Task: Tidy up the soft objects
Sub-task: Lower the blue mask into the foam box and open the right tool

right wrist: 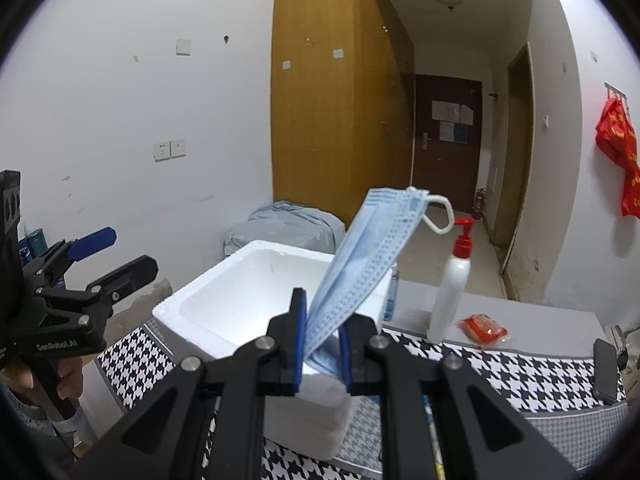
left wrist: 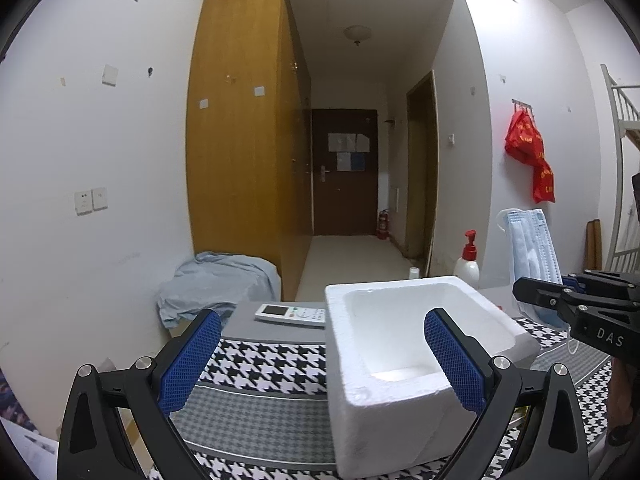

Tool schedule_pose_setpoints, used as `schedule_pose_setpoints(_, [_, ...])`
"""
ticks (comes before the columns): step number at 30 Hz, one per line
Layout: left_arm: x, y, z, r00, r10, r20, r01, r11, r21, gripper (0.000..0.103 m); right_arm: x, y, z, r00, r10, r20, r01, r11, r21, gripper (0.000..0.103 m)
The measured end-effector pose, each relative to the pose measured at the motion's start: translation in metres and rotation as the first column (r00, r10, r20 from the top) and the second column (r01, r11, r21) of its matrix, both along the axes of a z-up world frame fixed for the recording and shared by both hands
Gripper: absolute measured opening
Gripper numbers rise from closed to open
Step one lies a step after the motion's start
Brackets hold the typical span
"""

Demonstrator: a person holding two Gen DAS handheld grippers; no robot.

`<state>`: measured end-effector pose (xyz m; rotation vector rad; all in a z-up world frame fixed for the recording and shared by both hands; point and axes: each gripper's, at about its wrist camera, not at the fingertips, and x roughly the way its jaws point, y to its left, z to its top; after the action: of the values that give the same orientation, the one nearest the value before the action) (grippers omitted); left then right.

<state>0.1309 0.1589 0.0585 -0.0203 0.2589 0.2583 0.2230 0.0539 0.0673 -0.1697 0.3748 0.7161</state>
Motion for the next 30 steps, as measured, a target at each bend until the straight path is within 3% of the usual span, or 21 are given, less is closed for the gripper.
schedule_pose_setpoints(30, [-0.026,0.028,-0.009,0.998,0.057,0.008,-0.057,0.998,-0.012,0.102,0.009,0.057,-0.006,0.998,0.064,-0.023,-0.065,0.997,-0.031,0.018])
